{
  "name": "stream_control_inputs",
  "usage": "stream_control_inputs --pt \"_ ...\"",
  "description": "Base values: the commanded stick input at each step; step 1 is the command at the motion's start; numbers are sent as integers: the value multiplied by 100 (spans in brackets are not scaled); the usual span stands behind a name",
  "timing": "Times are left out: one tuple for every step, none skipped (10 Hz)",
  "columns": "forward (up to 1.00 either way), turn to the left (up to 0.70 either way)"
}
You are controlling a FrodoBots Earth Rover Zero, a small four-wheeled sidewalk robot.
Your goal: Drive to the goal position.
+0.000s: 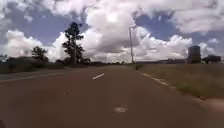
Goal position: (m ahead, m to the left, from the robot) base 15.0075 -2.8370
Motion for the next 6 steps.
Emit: stream_control_inputs --pt "100 0" --pt "100 -3" --pt "100 -24" --pt "100 -35" --pt "100 -15" --pt "100 0"
